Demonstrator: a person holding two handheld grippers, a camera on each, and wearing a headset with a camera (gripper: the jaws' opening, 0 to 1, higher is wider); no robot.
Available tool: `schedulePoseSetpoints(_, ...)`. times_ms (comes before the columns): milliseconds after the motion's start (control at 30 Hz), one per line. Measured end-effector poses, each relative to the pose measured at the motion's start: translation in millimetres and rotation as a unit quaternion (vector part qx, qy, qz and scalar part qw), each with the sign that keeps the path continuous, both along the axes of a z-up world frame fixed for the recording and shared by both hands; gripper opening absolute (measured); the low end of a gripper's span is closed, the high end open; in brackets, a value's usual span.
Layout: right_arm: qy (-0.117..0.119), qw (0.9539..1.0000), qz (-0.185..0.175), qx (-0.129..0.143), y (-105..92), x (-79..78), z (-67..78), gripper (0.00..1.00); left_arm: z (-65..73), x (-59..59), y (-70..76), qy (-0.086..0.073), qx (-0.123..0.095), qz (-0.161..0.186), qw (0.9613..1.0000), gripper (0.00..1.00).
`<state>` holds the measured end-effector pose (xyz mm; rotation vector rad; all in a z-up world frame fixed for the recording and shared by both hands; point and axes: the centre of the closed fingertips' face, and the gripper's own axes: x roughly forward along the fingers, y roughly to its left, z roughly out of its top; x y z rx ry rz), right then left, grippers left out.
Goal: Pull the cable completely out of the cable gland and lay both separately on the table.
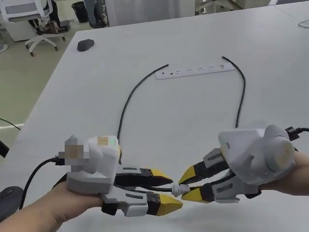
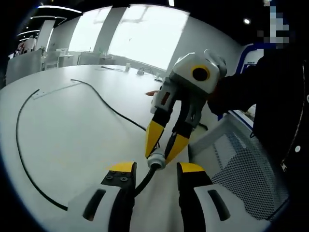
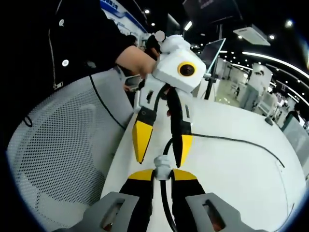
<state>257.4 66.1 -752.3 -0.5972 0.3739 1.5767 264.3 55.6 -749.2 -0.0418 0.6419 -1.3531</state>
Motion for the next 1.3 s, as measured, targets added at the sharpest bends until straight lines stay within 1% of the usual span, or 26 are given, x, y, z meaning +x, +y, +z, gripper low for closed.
schedulePoseSetpoints(100, -0.005, 1.0, 0.001, -0.003, -2.4, -2.0, -1.2, 0.08, 3.4, 0.3, -1.0, 0.002, -0.011, -0.001, 0.9999, 0.25)
schedulePoseSetpoints(200, -0.006, 1.0, 0.0, -0.003, -2.9, -3.1, -0.2, 0.08, 4.7, 0.2, -0.6, 0.012, -0.016, -0.002, 0.9998, 0.19)
schedulePoseSetpoints(233, -0.007, 1.0, 0.0, -0.002, -2.9, -3.7, 0.6, 0.08, 4.8, 0.1, -0.6, 0.013, -0.017, -0.001, 0.9998, 0.17)
schedulePoseSetpoints(267, -0.011, 0.9999, 0.001, -0.002, -2.8, -3.4, 1.2, 0.08, 5.7, 0.0, -1.1, 0.016, -0.021, 0.0, 0.9997, 0.16)
schedulePoseSetpoints(300, -0.011, 0.9999, 0.001, -0.002, -2.9, -3.6, 1.1, 0.08, 6.5, -0.5, -1.6, 0.019, -0.024, 0.0, 0.9995, 0.16)
schedulePoseSetpoints(367, -0.013, 0.9999, 0.001, -0.003, -3.2, -3.7, 1.3, 0.08, 6.5, -0.7, -2.0, 0.023, -0.024, 0.002, 0.9994, 0.16)
schedulePoseSetpoints(467, -0.015, 0.9999, 0.002, -0.004, -3.0, -4.3, 1.3, 0.08, 4.7, -1.4, -1.9, 0.018, -0.02, -0.004, 0.9996, 0.16)
schedulePoseSetpoints(567, -0.013, 0.9999, 0.001, -0.002, -3.3, -4.5, 2.1, 0.08, 5.0, -2.2, -2.8, 0.018, -0.022, -0.007, 0.9996, 0.16)
schedulePoseSetpoints(700, -0.01, 0.9999, 0.0, 0.0, -4.4, -4.3, 3.1, 0.08, 5.7, -1.6, -3.8, 0.022, -0.024, -0.004, 0.9995, 0.16)
schedulePoseSetpoints(767, -0.012, 0.9999, -0.001, 0.001, -4.7, -3.6, 3.6, 0.08, 6.5, -0.8, -4.2, 0.019, -0.024, -0.003, 0.9995, 0.16)
schedulePoseSetpoints(833, -0.012, 0.9999, -0.006, 0.002, -5.9, -2.1, 3.9, 0.08, 8.0, -0.1, -5.5, 0.004, -0.023, -0.001, 0.9997, 0.15)
schedulePoseSetpoints(900, 0.03, 0.9993, -0.023, 0.005, -7.1, -2.2, 4.0, 0.09, 8.5, -0.5, -7.4, 0.0, -0.016, -0.001, 0.9999, 0.15)
schedulePoseSetpoints(933, 0.063, 0.997, -0.042, 0.017, -6.3, 0.1, 7.3, 0.1, 7.3, 0.5, -6.9, -0.017, -0.008, -0.006, 0.9998, 0.15)
schedulePoseSetpoints(967, 0.1, 0.9929, -0.056, 0.03, -5.3, 0.8, 10.5, 0.12, 7.3, -0.6, -6.9, -0.028, -0.006, -0.015, 0.9995, 0.15)
schedulePoseSetpoints(1000, 0.131, 0.9886, -0.066, 0.035, -5.7, 1.1, 12.5, 0.15, 8.2, -1.6, -6.9, -0.036, -0.005, -0.019, 0.9992, 0.15)
schedulePoseSetpoints(1033, 0.154, 0.9849, -0.071, 0.036, -8.0, 3.1, 13.2, 0.18, 10.4, -2.1, -6.9, -0.054, -0.005, -0.026, 0.9982, 0.15)
schedulePoseSetpoints(1067, 0.158, 0.9844, -0.068, 0.037, -9.3, 4.1, 13.4, 0.16, 12.2, -2.7, -7.3, -0.062, -0.008, -0.03, 0.9976, 0.15)
schedulePoseSetpoints(1100, 0.149, 0.9857, -0.069, 0.037, -11.7, 9.1, 12.3, 0.14, 15.2, -1.6, -7.9, -0.08, -0.011, -0.032, 0.9962, 0.15)
schedulePoseSetpoints(1133, 0.166, 0.9832, -0.065, 0.041, -12.2, 6.5, 12.9, 0.13, 15.9, 1.3, -7.5, -0.089, -0.01, -0.026, 0.9956, 0.15)
schedulePoseSetpoints(1167, 0.196, 0.9776, -0.063, 0.042, -12.6, 2.5, 13.8, 0.12, 18.2, -0.9, -7.9, -0.089, -0.013, -0.029, 0.9956, 0.15)
schedulePoseSetpoints(1200, 0.204, 0.9758, -0.065, 0.045, -12.1, 3.0, 14.8, 0.11, 19.8, -1.8, -8.4, -0.087, -0.017, -0.029, 0.9957, 0.15)
schedulePoseSetpoints(1233, 0.205, 0.9756, -0.066, 0.045, -12.4, 4.5, 14.8, 0.11, 20.5, -2.1, -8.9, -0.092, -0.016, -0.031, 0.9952, 0.15)
schedulePoseSetpoints(1267, 0.213, 0.974, -0.063, 0.044, -12.3, 2.7, 15.5, 0.1, 21.3, -2.1, -9.1, -0.098, -0.015, -0.033, 0.9945, 0.15)
schedulePoseSetpoints(1300, 0.217, 0.9732, -0.062, 0.043, -11.9, 1.4, 16.0, 0.08, 21.8, -2.2, -9.2, -0.099, -0.016, -0.034, 0.9944, 0.15)
